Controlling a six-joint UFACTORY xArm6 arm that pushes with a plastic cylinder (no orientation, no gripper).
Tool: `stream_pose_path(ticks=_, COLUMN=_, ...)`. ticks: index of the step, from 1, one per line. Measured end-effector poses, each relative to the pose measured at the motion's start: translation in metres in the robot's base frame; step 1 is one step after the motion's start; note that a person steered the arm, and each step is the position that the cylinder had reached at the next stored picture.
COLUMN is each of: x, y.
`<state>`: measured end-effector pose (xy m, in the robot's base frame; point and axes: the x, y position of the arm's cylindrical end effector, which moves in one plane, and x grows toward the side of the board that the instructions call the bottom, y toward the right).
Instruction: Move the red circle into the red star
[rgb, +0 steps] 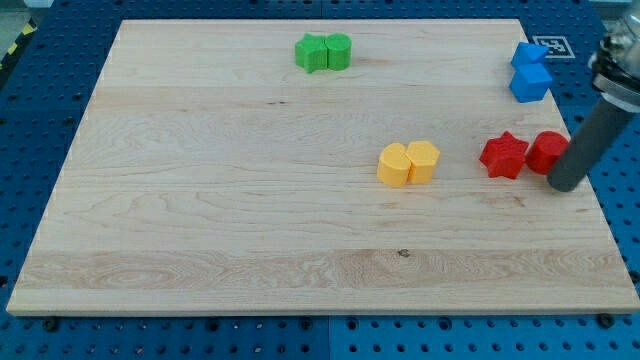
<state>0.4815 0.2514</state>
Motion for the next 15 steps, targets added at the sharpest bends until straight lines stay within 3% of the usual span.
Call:
stream_pose_path(ticks=4, x=-0.032, y=-0.067)
stream_pose_path(ticks=6, x=0.011, y=0.023)
stream_pose_path(ticks=7, x=0.013, y=0.079)
stream_pose_path(ticks=8, x=-0.003, y=0.091)
stream_pose_path(ticks=10, x=-0.031, y=0.025)
stream_pose_path(ticks=15, x=-0.044, y=-0.085)
